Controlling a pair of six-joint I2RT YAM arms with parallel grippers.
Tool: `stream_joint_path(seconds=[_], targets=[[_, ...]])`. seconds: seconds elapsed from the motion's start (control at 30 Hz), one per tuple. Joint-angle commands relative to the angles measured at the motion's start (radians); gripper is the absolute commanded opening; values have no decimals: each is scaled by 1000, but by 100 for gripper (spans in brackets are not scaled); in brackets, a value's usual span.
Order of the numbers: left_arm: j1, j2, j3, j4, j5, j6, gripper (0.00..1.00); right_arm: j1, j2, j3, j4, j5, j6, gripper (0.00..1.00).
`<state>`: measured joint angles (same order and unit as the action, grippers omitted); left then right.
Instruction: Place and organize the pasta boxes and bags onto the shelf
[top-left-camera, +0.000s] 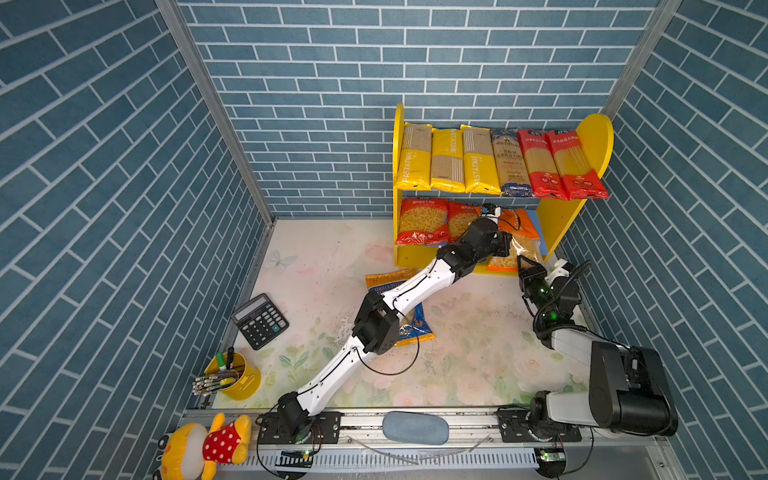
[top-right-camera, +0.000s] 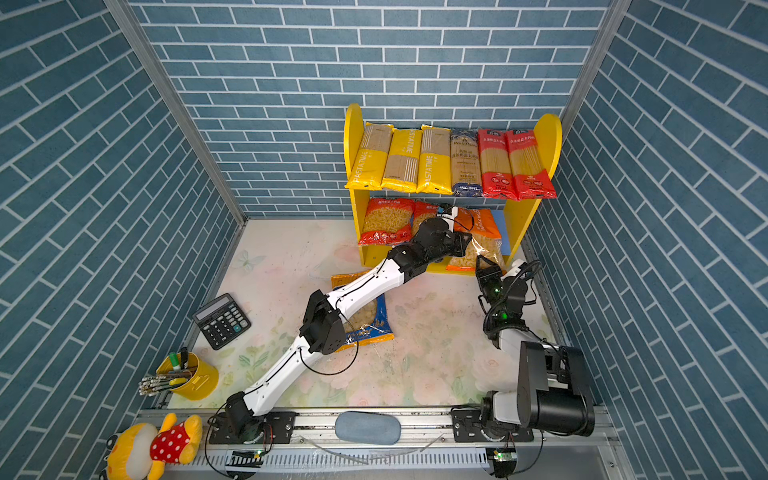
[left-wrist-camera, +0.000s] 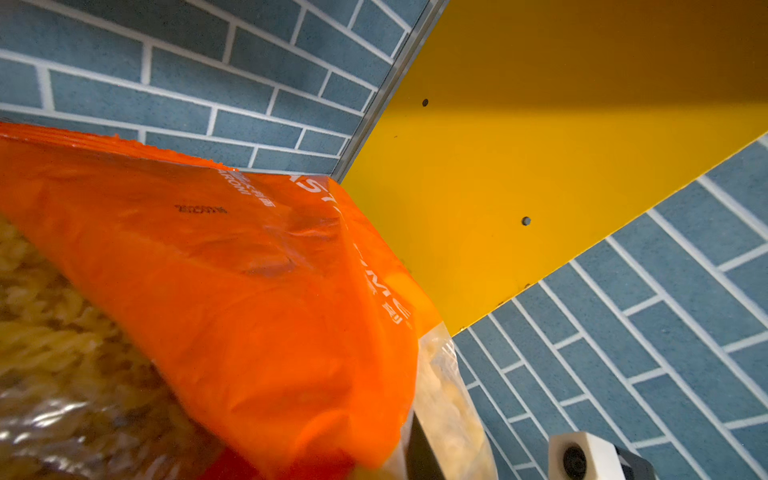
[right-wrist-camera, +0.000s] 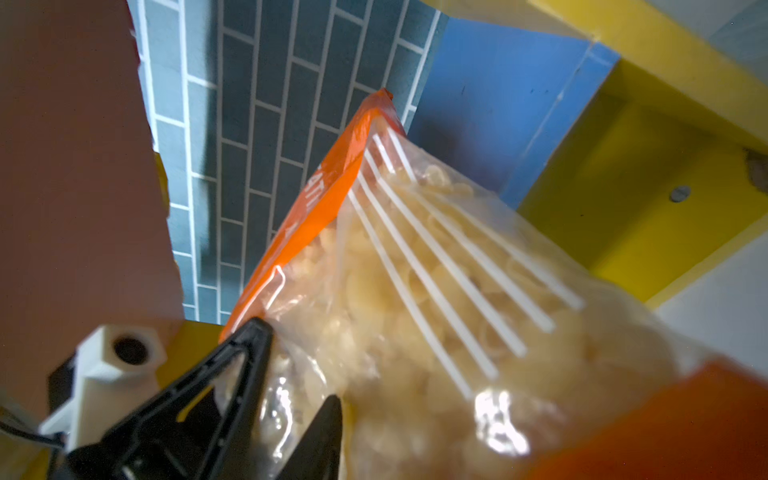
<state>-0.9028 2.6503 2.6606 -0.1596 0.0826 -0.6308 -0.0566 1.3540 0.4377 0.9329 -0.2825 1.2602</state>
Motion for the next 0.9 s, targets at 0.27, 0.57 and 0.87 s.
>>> stream_joint_path(seconds=[0.27,0.57,0.87], targets=[[29,-138,-157,59,70,69,54,3,-61,244,-121,92,-125,14],[31,-320,-548,209,22,91,61,-10,63,267,-172,140,-257,9],[31,-424,-744,270,16,103,61,-13,140,259,-107,102,-201,10]])
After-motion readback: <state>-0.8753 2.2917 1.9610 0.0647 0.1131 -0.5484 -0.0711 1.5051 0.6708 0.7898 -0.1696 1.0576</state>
